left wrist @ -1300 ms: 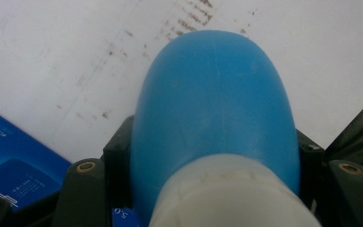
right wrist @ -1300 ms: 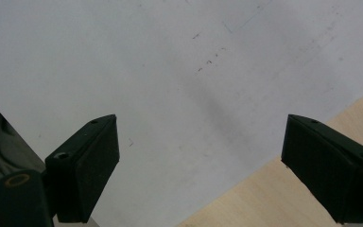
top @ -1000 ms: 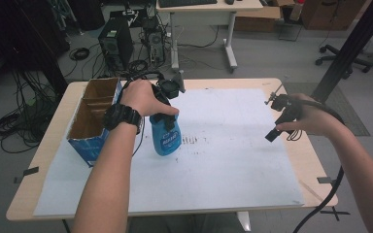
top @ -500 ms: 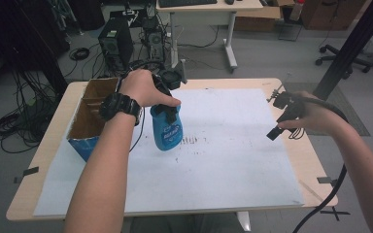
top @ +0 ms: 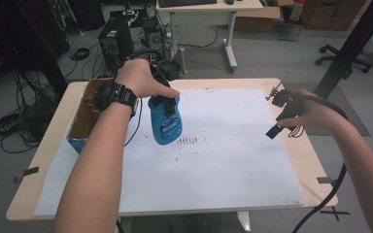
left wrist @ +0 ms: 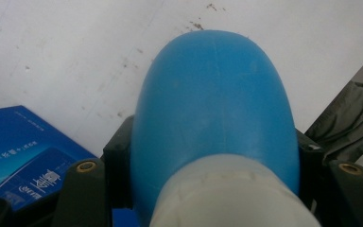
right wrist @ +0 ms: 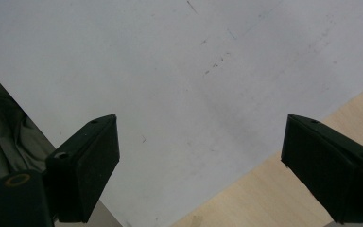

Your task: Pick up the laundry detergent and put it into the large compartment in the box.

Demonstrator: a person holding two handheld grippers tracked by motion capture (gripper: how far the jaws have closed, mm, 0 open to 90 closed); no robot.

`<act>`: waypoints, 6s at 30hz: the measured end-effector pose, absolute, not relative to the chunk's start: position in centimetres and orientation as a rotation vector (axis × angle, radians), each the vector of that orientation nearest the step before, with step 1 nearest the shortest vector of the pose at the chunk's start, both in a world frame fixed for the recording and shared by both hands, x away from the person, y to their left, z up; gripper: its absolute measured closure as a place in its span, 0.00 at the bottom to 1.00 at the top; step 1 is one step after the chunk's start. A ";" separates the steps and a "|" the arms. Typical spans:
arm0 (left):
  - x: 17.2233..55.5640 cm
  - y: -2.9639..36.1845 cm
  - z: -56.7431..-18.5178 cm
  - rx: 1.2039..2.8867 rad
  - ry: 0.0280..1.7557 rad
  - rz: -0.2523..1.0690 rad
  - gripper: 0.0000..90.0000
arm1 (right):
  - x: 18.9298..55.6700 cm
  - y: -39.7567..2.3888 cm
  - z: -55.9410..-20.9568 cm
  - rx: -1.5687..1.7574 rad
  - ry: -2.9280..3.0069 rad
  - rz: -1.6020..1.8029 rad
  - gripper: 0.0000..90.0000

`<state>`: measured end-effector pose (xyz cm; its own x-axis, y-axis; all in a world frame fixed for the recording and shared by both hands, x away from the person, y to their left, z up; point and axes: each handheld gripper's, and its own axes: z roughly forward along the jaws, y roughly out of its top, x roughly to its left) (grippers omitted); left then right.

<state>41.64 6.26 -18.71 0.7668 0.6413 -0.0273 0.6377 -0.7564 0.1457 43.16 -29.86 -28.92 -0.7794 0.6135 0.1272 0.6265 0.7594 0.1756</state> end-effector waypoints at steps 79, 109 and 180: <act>43.1 6.0 -11.7 2.716 1.240 0.056 0.42 | 43.7 -30.8 -28.5 -1.017 -2.871 -0.340 0.14; 43.7 10.6 -10.7 2.509 1.567 0.108 0.42 | 43.9 -31.4 -28.7 -1.030 -2.866 -0.333 0.14; 42.9 23.0 -10.5 2.222 1.968 0.181 0.42 | 44.4 -30.9 -29.4 -1.063 -2.845 -0.288 0.14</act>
<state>42.95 22.95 -10.49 0.1229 0.9922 -0.0200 0.9719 -0.1163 0.2046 44.41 -30.89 -29.40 -0.7535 0.6399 0.1506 0.6571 0.7400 0.1437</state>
